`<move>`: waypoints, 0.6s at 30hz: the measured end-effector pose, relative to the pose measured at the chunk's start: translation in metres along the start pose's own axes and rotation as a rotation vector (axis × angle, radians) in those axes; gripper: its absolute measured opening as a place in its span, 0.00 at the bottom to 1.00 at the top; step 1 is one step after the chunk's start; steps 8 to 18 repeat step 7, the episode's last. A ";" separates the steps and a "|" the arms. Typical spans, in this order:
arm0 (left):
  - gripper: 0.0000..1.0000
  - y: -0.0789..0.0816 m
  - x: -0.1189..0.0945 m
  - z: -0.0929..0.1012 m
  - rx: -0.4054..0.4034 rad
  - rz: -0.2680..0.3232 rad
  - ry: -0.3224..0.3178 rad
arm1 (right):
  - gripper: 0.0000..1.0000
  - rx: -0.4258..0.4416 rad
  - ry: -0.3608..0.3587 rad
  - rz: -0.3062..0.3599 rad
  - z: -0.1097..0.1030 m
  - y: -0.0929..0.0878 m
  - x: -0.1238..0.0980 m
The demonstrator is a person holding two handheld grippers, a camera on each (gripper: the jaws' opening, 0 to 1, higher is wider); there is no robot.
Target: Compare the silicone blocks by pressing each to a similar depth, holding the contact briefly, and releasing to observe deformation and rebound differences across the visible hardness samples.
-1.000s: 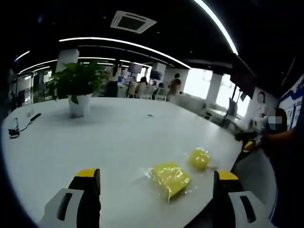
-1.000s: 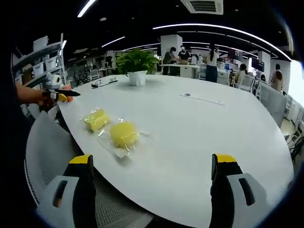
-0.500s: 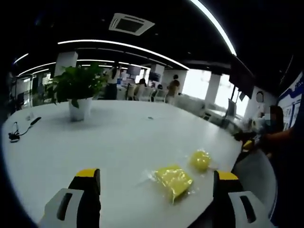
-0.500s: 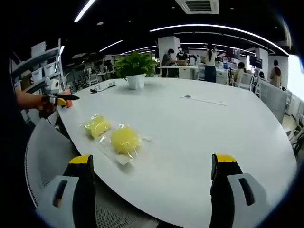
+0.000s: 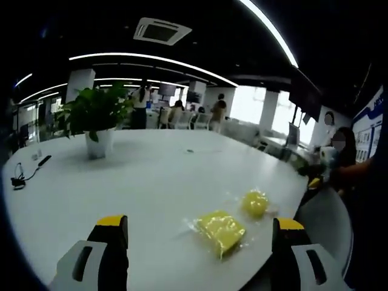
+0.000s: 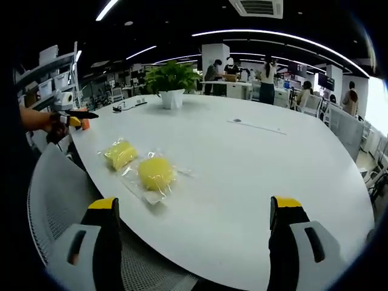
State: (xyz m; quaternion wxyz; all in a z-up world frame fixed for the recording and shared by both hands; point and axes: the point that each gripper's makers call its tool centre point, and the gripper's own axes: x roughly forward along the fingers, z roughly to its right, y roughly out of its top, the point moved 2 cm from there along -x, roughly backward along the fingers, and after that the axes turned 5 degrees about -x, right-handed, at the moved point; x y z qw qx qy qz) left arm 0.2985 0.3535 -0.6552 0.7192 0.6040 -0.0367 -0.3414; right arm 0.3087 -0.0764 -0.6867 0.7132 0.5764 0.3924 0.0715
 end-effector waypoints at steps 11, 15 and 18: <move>1.00 -0.010 -0.009 0.000 -0.017 0.002 0.016 | 0.97 0.018 0.025 -0.014 -0.009 0.002 0.000; 1.00 -0.010 -0.009 0.000 -0.017 0.002 0.016 | 0.97 0.018 0.025 -0.014 -0.009 0.002 0.000; 1.00 -0.010 -0.009 0.000 -0.017 0.002 0.016 | 0.97 0.018 0.025 -0.014 -0.009 0.002 0.000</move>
